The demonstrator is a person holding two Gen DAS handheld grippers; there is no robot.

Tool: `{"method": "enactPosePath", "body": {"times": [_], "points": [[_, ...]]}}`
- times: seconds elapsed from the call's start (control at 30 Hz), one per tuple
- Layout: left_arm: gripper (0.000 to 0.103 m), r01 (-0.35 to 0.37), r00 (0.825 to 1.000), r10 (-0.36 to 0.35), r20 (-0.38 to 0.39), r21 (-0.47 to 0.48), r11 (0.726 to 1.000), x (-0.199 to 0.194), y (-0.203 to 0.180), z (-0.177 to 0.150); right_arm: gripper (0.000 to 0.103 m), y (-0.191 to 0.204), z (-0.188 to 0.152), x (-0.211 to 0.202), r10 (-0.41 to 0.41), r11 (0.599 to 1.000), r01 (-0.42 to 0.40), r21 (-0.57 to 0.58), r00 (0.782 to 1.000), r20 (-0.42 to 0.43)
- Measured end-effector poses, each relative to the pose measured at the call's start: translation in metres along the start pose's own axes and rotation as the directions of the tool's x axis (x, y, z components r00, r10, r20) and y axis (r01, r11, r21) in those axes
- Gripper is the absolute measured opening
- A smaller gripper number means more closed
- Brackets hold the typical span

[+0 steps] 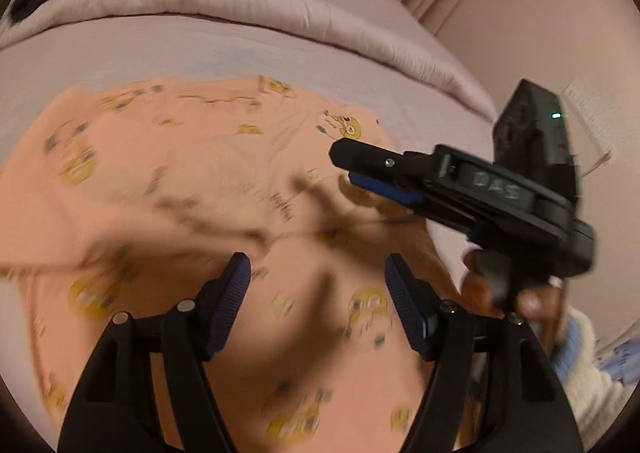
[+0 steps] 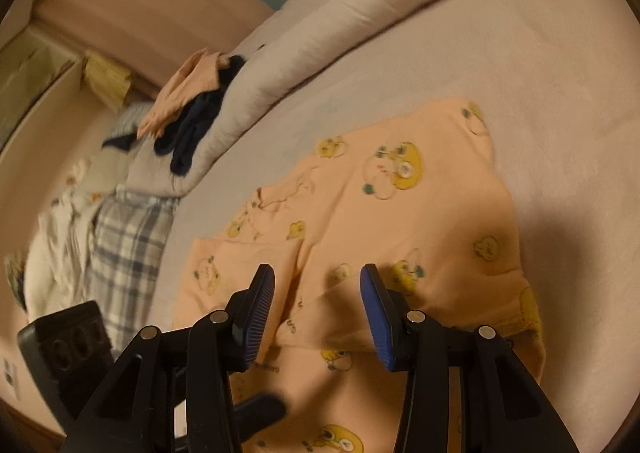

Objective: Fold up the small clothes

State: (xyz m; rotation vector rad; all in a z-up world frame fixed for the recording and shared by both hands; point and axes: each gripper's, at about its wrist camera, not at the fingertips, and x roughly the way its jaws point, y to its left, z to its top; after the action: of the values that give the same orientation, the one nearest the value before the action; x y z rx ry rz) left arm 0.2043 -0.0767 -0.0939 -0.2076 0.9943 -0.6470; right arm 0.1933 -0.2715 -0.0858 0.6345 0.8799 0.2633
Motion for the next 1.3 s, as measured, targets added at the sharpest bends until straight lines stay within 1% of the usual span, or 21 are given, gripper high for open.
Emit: {"method": "enactPosePath", "body": {"times": [0.03, 0.13, 0.17, 0.27, 0.33, 0.4, 0.43, 0.5, 0.57, 0.6, 0.63, 0.7, 0.73, 0.83, 0.93, 1.03, 1.1, 1.17, 1.2, 1.23, 1.3], "points": [[0.073, -0.011, 1.0, 0.011, 0.023, -0.018, 1.0, -0.012, 0.007, -0.006, 0.045, 0.003, -0.002, -0.001, -0.013, 0.999, 0.013, -0.046, 1.0, 0.0], [0.073, -0.093, 0.991, 0.101, 0.092, -0.092, 0.991, -0.044, 0.032, -0.015, 0.045, 0.031, -0.011, 0.004, -0.064, 0.973, 0.063, -0.22, 0.998, 0.003], [0.073, -0.117, 0.985, 0.131, 0.11, -0.13, 0.985, -0.054, 0.043, -0.017, 0.045, 0.045, -0.014, 0.009, -0.091, 0.953, 0.089, -0.29, 0.996, 0.006], [0.073, -0.142, 0.974, 0.177, 0.14, -0.229, 0.963, -0.073, 0.07, -0.022, 0.045, 0.079, -0.025, 0.027, -0.124, 0.888, 0.113, -0.445, 0.992, 0.005], [0.073, -0.147, 0.968, 0.195, 0.156, -0.274, 0.95, -0.083, 0.08, -0.036, 0.045, 0.101, -0.033, 0.044, -0.166, 0.825, 0.141, -0.548, 0.986, 0.004], [0.073, -0.142, 0.967, 0.196, 0.161, -0.299, 0.944, -0.092, 0.09, -0.044, 0.045, 0.112, -0.039, 0.062, -0.227, 0.769, 0.184, -0.613, 0.974, 0.009], [0.073, -0.144, 0.966, 0.2, 0.163, -0.306, 0.941, -0.096, 0.092, -0.047, 0.045, 0.114, -0.04, 0.073, -0.252, 0.755, 0.19, -0.628, 0.968, -0.01], [0.073, -0.153, 0.964, 0.211, 0.159, -0.316, 0.936, -0.096, 0.097, -0.049, 0.045, 0.112, -0.042, 0.087, -0.295, 0.744, 0.204, -0.636, 0.955, -0.038], [0.073, -0.166, 0.963, 0.225, 0.151, -0.327, 0.93, -0.099, 0.105, -0.054, 0.044, 0.107, -0.042, 0.093, -0.323, 0.735, 0.228, -0.639, 0.946, -0.035], [0.073, -0.17, 0.962, 0.23, 0.149, -0.331, 0.928, -0.101, 0.107, -0.055, 0.035, 0.105, -0.04, 0.093, -0.323, 0.74, 0.235, -0.631, 0.946, -0.027], [0.073, -0.178, 0.96, 0.238, 0.146, -0.335, 0.925, -0.1, 0.11, -0.055, 0.022, 0.099, -0.036, 0.091, -0.32, 0.752, 0.24, -0.614, 0.947, -0.022], [0.073, -0.202, 0.956, 0.26, 0.138, -0.334, 0.921, -0.093, 0.114, -0.05, 0.011, 0.094, -0.026, 0.086, -0.282, 0.799, 0.223, -0.558, 0.959, -0.021], [0.073, -0.22, 0.952, 0.276, 0.13, -0.33, 0.918, -0.093, 0.116, -0.049, 0.009, 0.089, -0.021, 0.078, -0.251, 0.833, 0.207, -0.514, 0.968, -0.016], [0.073, -0.286, 0.94, 0.326, 0.099, -0.291, 0.913, -0.081, 0.117, -0.04, 0.009, 0.086, -0.004, 0.048, -0.198, 0.883, 0.209, -0.42, 0.978, 0.069], [0.072, -0.369, 0.917, 0.395, 0.061, -0.253, 0.894, -0.063, 0.117, -0.032, 0.009, 0.076, 0.005, 0.005, -0.108, 0.929, 0.164, -0.331, 0.978, 0.179], [0.072, -0.429, 0.893, 0.449, 0.043, -0.227, 0.875, -0.048, 0.118, -0.027, 0.009, 0.047, 0.007, -0.019, -0.139, 0.952, 0.197, -0.232, 0.959, 0.245], [0.072, -0.462, 0.877, 0.479, 0.037, -0.203, 0.863, -0.044, 0.117, -0.024, 0.009, 0.025, 0.007, -0.018, -0.18, 0.96, 0.223, -0.17, 0.955, 0.236], [0.073, -0.456, 0.881, 0.472, 0.038, -0.199, 0.867, -0.045, 0.118, -0.025, 0.009, 0.002, 0.006, -0.011, -0.206, 0.967, 0.227, -0.113, 0.963, 0.171], [0.073, -0.448, 0.885, 0.464, 0.039, -0.201, 0.871, -0.047, 0.119, -0.026, 0.009, -0.005, 0.004, -0.01, -0.172, 0.977, 0.187, -0.105, 0.975, 0.137], [0.073, -0.444, 0.886, 0.461, 0.04, -0.205, 0.872, -0.048, 0.122, -0.027, 0.009, -0.004, 0.001, -0.013, -0.157, 0.977, 0.175, -0.12, 0.977, 0.144], [0.073, -0.439, 0.889, 0.457, 0.04, -0.216, 0.872, -0.052, 0.124, -0.031, 0.009, 0.003, -0.001, -0.019, -0.168, 0.966, 0.199, -0.164, 0.968, 0.184]]}}
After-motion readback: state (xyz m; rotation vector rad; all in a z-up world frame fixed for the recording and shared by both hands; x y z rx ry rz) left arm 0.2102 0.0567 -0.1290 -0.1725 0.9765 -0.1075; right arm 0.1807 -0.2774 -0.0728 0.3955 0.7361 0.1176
